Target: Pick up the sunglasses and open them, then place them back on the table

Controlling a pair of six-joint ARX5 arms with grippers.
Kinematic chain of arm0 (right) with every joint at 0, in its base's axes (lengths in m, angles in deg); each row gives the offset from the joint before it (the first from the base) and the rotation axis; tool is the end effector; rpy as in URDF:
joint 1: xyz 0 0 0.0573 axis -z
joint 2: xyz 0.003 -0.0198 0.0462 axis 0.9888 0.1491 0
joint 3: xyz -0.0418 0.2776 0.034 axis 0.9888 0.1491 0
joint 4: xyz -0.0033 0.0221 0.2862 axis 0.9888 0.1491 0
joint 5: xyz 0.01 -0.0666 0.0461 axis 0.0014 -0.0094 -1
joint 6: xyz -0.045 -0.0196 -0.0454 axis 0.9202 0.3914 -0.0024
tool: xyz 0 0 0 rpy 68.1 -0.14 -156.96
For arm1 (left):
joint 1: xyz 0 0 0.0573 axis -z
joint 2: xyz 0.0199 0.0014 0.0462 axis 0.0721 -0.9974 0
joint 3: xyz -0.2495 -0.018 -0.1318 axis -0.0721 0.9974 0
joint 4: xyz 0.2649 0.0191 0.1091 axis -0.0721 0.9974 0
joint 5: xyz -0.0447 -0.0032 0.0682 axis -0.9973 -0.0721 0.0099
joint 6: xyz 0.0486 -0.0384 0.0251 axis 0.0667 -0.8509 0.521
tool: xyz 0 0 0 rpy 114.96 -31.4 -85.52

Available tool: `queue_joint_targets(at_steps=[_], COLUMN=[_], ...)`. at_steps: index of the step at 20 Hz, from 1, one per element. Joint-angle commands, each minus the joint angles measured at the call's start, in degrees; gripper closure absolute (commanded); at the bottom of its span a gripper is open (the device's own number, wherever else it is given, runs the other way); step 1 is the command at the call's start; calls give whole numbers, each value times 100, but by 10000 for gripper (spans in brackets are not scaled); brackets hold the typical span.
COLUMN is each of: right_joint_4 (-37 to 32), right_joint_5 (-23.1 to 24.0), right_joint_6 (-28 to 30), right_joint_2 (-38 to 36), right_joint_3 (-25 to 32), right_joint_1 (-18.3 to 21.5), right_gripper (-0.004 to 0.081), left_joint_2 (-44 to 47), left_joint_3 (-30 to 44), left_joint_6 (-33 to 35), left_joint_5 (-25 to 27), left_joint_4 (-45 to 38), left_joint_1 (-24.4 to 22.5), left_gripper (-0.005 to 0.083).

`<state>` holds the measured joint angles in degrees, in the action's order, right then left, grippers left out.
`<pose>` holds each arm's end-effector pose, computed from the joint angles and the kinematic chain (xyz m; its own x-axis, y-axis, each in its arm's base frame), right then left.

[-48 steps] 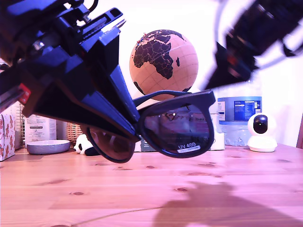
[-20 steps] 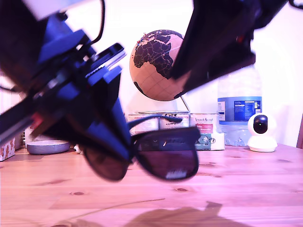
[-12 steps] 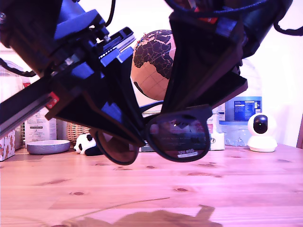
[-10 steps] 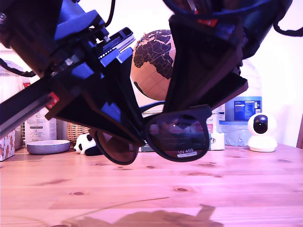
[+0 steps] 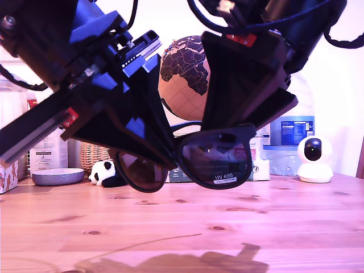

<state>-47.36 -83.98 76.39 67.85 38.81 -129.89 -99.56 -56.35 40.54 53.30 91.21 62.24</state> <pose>0.1845 0.2193 0.2163 0.2302 0.4815 -0.8457 -0.8685 0.4936 0.0446 0.1453 -0.2420 0.1874 0.2937 -0.6467 -0.7039 0.6972 -0.3588 0.6206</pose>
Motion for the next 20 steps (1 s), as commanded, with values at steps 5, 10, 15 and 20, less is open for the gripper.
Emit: queue_joint_targets(at_steps=[5,10,15,20], right_joint_4=[13,7,4,26], right_joint_5=[719,1178,1528,1661], right_joint_6=[-271,-645,-1073,-1665], right_joint_2=[50,50,50,50], right_joint_3=[76,76,76,76], right_joint_1=[11,26,197,474], right_gripper=[435,435,435,435], left_joint_2=[-66,-63,-63,-63], left_joint_3=[-116,-127,-127,-127], left_joint_6=[-13,-13,-15,-17], left_joint_5=[-22,63,199,286], left_joint_4=[94,170,256,313], left_joint_1=[7,7,7,-2], left_gripper=[796,796,796,796])
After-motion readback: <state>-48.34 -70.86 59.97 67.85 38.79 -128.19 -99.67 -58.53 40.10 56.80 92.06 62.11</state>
